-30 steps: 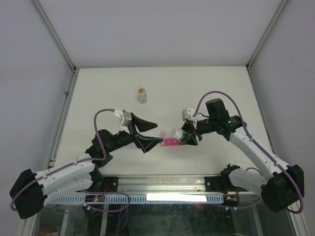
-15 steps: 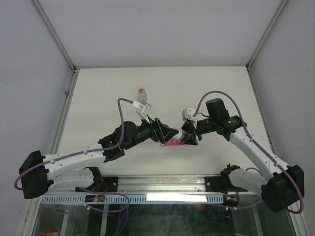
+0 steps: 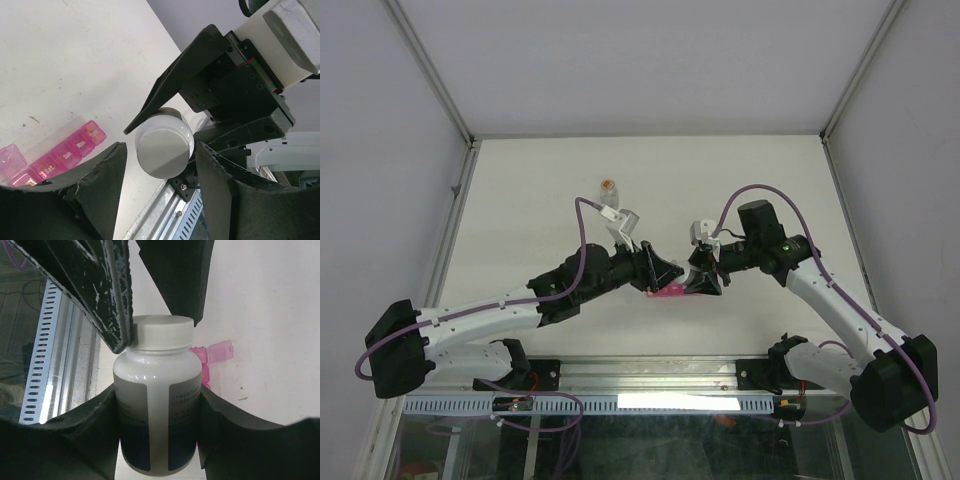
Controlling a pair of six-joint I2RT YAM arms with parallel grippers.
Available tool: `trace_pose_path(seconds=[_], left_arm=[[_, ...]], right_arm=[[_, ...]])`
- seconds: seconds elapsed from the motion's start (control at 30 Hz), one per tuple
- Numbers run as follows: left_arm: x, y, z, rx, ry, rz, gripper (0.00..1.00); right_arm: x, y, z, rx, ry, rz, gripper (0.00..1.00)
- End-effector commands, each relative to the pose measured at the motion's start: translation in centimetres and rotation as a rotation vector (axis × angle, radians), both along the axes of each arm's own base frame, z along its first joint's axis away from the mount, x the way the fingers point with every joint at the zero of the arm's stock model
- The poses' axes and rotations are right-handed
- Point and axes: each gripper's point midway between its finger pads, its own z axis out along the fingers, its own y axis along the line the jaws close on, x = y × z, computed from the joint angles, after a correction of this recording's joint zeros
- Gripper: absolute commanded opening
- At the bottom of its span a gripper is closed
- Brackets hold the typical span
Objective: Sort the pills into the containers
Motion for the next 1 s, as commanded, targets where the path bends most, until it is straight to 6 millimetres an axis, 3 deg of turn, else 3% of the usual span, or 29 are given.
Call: trace_pose_path(seconds=[0.0,0.07,0.27,0.4,0.53,0.6,0.7,0.77,0.83,0.87,0.97], left_arm=[[-1.1,-1.5,3.0,-0.060,-0.043,-0.086,0.55],[-1.4,-1.8,2.9,-0.056,-0.043,-0.108,0.51],[-1.7,-2.2,2.3,-0.031,-0.067,-0.150,0.26],[-3.2,-2.7,2.1,0.000,-0.222,-0.287,0.13],[-6.1,-2.5,1.3,0.074,-0.635,-0.566,0.10],[-8.9,-1.7,0.3,0.075,-0.894,-0.787,0.12],[-8.1,-0.9,-0.4,0.111,-1.153,-0.826,0.10],[-6.0,-0.8,0.6,0.122,-1.178,-0.784,0.22],[-3.9,-0.6,2.0,0.107,-1.122,-0.727,0.56],[-2.8,-0.5,2.8,0.098,-1.077,-0.665,0.69],[-1.0,0.5,4.4,0.069,-1.040,-0.493,0.93]], right_arm=[[0.8,0.6,1.9,0.050,-0.056,0.007,0.00],[0.8,0.6,1.9,0.049,-0.057,0.006,0.00],[0.8,0.6,1.9,0.049,-0.058,0.005,0.00],[0.8,0.5,2.0,0.049,-0.061,0.005,0.00],[0.8,0.5,1.9,0.050,-0.062,0.007,0.00],[0.8,0.5,1.9,0.050,-0.062,0.007,0.00],[0.8,0.5,1.9,0.049,-0.063,0.007,0.00],[0.8,0.5,1.8,0.046,-0.061,0.005,0.00],[0.9,0.5,1.8,0.044,-0.065,0.004,0.00],[0.9,0.4,1.7,0.042,-0.063,0.003,0.00],[0.9,0.4,1.6,0.040,-0.062,0.004,0.00]])
